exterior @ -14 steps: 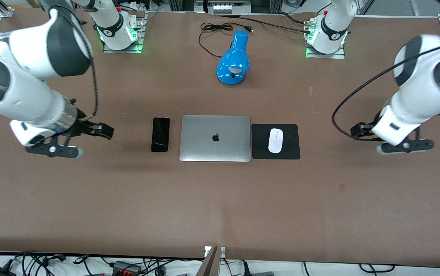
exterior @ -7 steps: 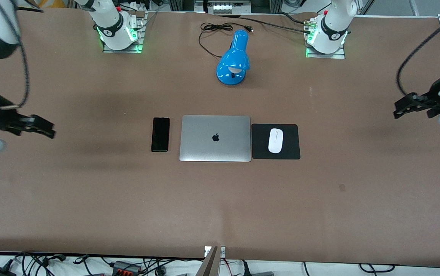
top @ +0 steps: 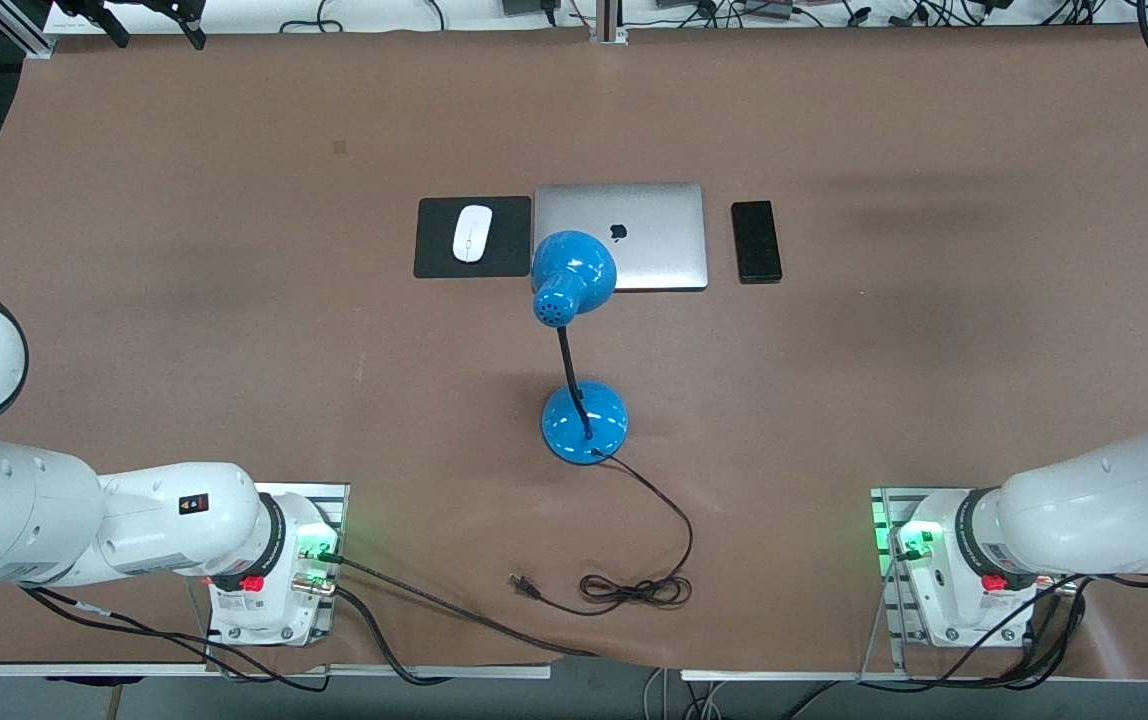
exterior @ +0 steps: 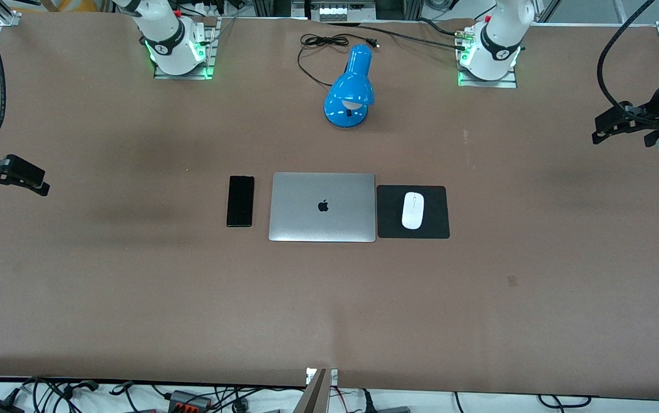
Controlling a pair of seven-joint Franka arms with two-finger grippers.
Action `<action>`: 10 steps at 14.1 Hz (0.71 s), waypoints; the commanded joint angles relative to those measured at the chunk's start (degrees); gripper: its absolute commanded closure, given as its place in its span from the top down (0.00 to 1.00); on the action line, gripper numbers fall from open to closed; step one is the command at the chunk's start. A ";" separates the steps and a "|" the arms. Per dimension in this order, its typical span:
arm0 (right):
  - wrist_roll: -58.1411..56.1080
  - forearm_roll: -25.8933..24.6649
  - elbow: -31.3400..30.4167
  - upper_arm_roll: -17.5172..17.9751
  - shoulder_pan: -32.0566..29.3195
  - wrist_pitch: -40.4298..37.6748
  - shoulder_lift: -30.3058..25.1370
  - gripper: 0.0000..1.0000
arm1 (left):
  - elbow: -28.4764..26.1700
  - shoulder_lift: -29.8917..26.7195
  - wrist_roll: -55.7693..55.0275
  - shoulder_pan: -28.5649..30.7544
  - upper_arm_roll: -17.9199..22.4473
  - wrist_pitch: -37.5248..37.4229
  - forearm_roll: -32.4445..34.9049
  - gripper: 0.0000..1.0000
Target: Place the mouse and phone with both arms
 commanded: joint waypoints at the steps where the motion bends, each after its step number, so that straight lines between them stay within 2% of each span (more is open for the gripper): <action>1: -0.88 -0.79 -11.85 0.68 -1.11 4.08 -8.13 1.00 | -3.63 -2.82 0.40 -0.39 0.43 2.55 -0.33 1.00; 5: -0.88 -0.79 -21.54 0.68 -1.64 7.07 -14.64 1.00 | -3.99 -2.83 0.49 -0.31 0.52 4.84 -0.41 1.00; 10: -0.97 -0.79 -20.15 0.77 -1.38 4.98 -14.91 1.00 | -3.20 -1.95 0.58 -0.13 0.43 4.93 -0.41 1.00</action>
